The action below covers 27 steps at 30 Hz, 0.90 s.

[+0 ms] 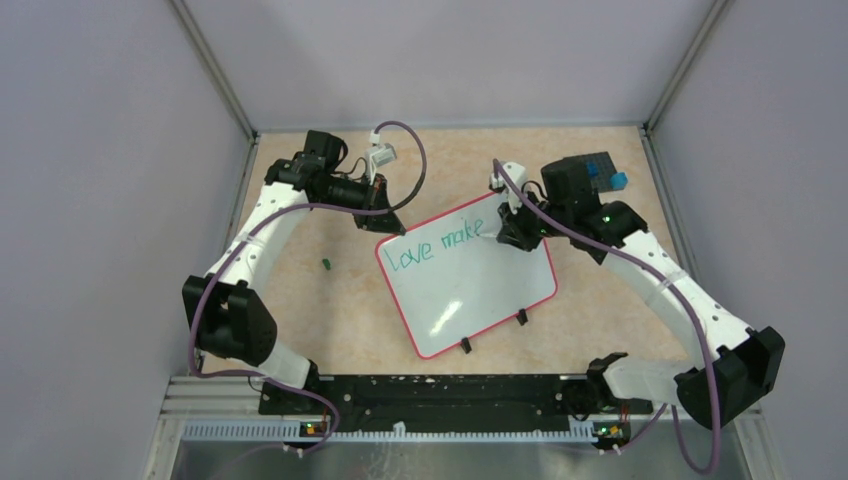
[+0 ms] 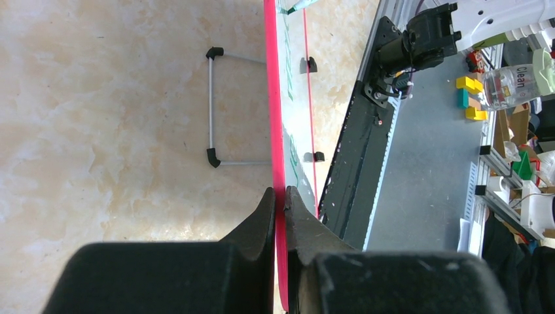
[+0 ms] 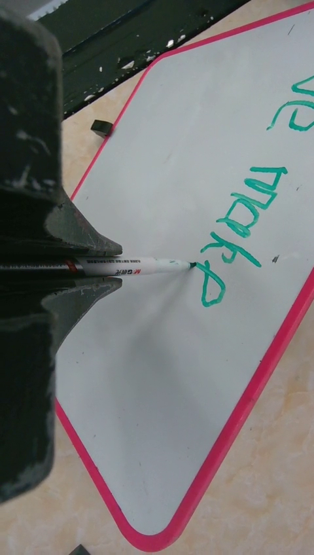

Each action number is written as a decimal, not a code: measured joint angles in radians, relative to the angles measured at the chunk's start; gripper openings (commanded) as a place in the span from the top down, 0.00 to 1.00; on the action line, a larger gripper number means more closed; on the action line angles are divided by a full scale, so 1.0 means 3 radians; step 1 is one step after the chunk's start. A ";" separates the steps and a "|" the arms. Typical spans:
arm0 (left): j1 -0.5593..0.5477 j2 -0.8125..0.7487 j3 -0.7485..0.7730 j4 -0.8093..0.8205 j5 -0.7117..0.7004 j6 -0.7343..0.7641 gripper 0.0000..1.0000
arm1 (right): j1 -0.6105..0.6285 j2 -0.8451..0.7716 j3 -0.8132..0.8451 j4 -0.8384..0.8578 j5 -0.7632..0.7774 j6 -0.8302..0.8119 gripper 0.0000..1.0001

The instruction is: Write a sentence on the whiteboard

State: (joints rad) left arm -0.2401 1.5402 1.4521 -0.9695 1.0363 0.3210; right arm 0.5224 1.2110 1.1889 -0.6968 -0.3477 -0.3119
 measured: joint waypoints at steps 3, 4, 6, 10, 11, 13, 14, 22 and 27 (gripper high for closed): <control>0.0000 0.0000 0.0000 0.0000 -0.0001 0.0000 1.00 | -0.0027 0.0000 0.0000 -0.0004 0.0011 -0.0003 1.00; 0.0000 0.0000 0.0000 0.0001 -0.0003 0.0000 1.00 | -0.0036 0.0000 0.0001 -0.0009 0.0013 -0.0003 1.00; 0.0000 0.0000 0.0000 0.0003 -0.0004 0.0000 1.00 | -0.0057 0.0000 0.0004 -0.0022 0.0022 -0.0004 1.00; 0.0000 0.0000 0.0000 0.0004 -0.0004 0.0000 1.00 | -0.0067 0.0000 0.0014 -0.0033 0.0039 -0.0006 1.00; 0.0000 0.0000 0.0000 0.0004 -0.0003 0.0000 1.00 | -0.0067 0.0000 0.0014 -0.0034 0.0042 -0.0006 1.00; 0.0000 0.0000 0.0000 0.0004 -0.0003 0.0000 1.00 | -0.0067 0.0000 0.0023 -0.0047 0.0042 -0.0008 1.00; 0.0000 0.0000 0.0000 0.0003 0.0000 -0.0001 1.00 | -0.0070 0.0000 0.0037 -0.0058 0.0046 -0.0009 1.00; 0.0000 0.0000 0.0000 -0.0015 0.0043 -0.0001 1.00 | -0.0235 -0.0075 0.0148 -0.0093 0.0088 -0.0009 1.00; 0.0000 0.0000 0.0000 -0.0015 0.0046 -0.0001 1.00 | -0.0284 -0.0093 0.0148 -0.0095 0.0103 -0.0009 1.00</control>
State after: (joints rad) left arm -0.2401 1.5402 1.4521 -0.9741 1.0500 0.3206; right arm 0.4374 1.1831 1.2331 -0.7254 -0.3168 -0.3145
